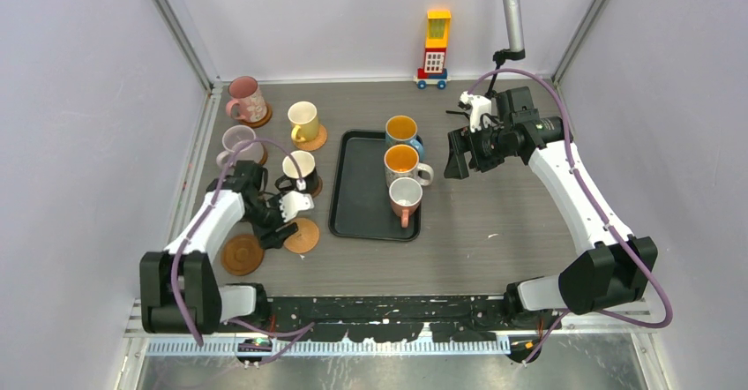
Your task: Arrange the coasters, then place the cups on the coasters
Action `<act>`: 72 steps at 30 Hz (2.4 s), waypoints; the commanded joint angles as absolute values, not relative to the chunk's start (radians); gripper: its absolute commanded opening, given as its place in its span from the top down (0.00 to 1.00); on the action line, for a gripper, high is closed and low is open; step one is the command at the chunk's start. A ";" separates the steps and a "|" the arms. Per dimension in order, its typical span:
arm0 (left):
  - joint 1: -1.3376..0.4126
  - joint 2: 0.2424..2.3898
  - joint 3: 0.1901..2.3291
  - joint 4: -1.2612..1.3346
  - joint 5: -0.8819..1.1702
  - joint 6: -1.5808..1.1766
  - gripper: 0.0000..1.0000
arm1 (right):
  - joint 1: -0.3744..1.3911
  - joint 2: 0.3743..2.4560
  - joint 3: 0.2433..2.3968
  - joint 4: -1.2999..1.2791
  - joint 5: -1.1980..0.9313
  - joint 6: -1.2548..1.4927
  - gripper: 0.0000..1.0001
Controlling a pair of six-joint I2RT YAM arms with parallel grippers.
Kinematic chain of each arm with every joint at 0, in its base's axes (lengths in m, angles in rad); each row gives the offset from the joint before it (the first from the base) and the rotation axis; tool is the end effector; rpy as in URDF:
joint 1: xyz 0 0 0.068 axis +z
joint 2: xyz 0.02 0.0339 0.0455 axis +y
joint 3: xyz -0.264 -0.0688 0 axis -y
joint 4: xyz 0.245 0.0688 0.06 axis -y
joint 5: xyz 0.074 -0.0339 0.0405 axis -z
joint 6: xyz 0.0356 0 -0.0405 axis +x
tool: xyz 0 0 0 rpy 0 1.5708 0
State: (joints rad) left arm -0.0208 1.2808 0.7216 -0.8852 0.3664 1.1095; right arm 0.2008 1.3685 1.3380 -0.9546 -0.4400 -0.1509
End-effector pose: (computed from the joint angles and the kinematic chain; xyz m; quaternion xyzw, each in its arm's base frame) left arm 0.1972 -0.0169 0.1810 0.5352 0.8226 -0.1234 0.1473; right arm 0.2639 0.0692 0.3361 -0.2255 0.9089 0.2159 0.2764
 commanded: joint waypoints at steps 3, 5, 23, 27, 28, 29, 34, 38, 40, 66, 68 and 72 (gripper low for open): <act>-0.150 1.152 0.897 -1.073 0.466 0.985 0.32 | 0.198 1.362 1.352 -0.922 -0.454 -0.130 0.18; -0.268 1.134 0.931 -1.014 0.458 0.834 0.29 | 0.197 1.364 1.348 -0.918 -0.454 -0.121 0.18; -0.929 1.364 1.045 -0.392 0.046 -0.183 0.09 | 0.150 1.383 1.410 -0.915 -0.359 -0.106 0.18; -0.991 1.462 1.100 -0.350 -0.048 -0.266 0.10 | 0.149 1.371 1.400 -0.915 -0.357 -0.110 0.18; -1.006 1.489 1.116 -0.346 -0.074 -0.283 0.10 | 0.149 1.369 1.398 -0.914 -0.357 -0.112 0.18; -1.017 1.514 1.135 -0.339 -0.092 -0.296 0.11 | 0.149 1.366 1.394 -0.914 -0.357 -0.112 0.18; -1.030 1.634 1.215 -0.329 -0.181 -0.345 0.13 | 0.148 1.349 1.384 -0.907 -0.354 -0.113 0.18; -1.030 1.707 1.261 -0.369 -0.256 -0.335 0.19 | 0.149 1.337 1.382 -0.917 -0.348 -0.123 0.18; -1.030 1.719 1.254 -0.371 -0.276 -0.334 0.23 | 0.147 1.333 1.380 -0.917 -0.347 -0.124 0.18; -0.960 1.661 1.146 -0.315 -0.241 -0.187 1.00 | 0.145 1.305 1.335 -0.922 -0.378 -0.120 0.18; -0.949 1.632 1.123 -0.320 -0.228 -0.167 1.00 | 0.144 1.307 1.336 -0.922 -0.381 -0.121 0.18; -0.917 1.522 1.042 -0.273 -0.178 -0.098 1.00 | 0.145 1.310 1.331 -0.924 -0.388 -0.121 0.18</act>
State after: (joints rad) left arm -0.9482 1.6657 1.0927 -0.3550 -0.2111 -0.1783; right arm 0.1482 1.3453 1.3380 -0.9398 -0.3656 -0.1211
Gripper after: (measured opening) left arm 0.167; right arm 0.820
